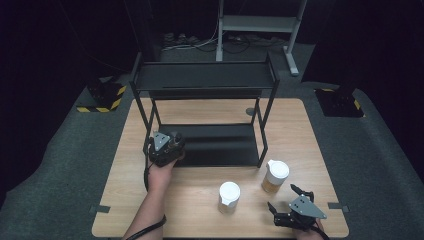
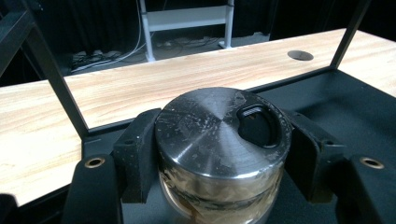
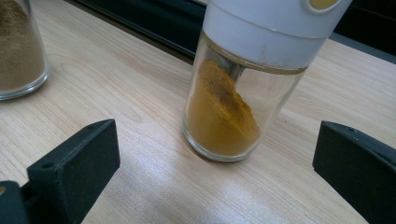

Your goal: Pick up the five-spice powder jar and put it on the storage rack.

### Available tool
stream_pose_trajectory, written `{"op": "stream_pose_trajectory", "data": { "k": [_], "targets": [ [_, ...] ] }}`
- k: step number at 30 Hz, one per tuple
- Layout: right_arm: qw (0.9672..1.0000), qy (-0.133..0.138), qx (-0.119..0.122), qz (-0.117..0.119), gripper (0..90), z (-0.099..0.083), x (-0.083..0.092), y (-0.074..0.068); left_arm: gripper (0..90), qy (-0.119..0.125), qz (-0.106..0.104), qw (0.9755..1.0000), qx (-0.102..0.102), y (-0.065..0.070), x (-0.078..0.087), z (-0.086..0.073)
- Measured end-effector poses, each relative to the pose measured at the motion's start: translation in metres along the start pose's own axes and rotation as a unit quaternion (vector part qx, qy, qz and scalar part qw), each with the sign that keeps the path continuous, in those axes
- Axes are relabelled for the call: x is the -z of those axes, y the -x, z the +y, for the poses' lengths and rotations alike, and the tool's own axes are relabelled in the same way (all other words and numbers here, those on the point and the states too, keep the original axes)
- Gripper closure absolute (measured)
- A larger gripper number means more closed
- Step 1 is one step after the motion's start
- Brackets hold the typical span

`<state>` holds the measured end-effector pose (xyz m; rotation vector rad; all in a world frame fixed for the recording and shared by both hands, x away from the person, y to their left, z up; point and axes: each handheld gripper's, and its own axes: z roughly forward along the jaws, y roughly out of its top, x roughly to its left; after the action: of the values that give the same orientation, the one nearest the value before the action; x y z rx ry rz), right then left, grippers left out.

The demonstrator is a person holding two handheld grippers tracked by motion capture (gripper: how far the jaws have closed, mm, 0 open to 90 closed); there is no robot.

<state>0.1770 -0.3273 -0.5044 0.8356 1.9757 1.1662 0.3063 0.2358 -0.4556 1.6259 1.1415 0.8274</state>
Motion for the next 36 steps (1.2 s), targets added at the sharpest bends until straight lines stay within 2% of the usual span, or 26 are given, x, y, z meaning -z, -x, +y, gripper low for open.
{"op": "stream_pose_trajectory", "data": {
  "k": [4,6,10,17,29,36],
  "targets": [
    [1.0000,0.000,0.001,0.000,0.1,0.000,0.000,0.000,33.1,-0.004,0.002,0.9999,-0.009,0.001,0.000,0.002],
    [1.0000,0.000,0.001,0.000,0.1,0.000,0.000,0.000,31.3,-0.004,0.001,1.0000,-0.005,0.001,0.000,0.002],
    [1.0000,0.000,0.000,0.000,0.1,0.000,0.000,0.000,19.0,-0.006,0.006,1.0000,0.000,0.003,-0.001,0.006],
    [1.0000,-0.001,0.001,0.000,0.1,0.000,0.000,0.000,5.9,-0.011,0.003,0.9998,-0.019,0.008,0.000,0.009],
    [1.0000,-0.001,0.002,0.000,0.1,0.000,0.000,0.000,3.0,0.002,-0.008,0.9998,-0.018,0.008,0.009,0.011],
    [1.0000,-0.002,0.003,0.000,0.1,0.001,0.000,0.000,0.4,0.013,-0.012,0.9997,-0.019,0.009,0.021,0.009]
  ]
}}
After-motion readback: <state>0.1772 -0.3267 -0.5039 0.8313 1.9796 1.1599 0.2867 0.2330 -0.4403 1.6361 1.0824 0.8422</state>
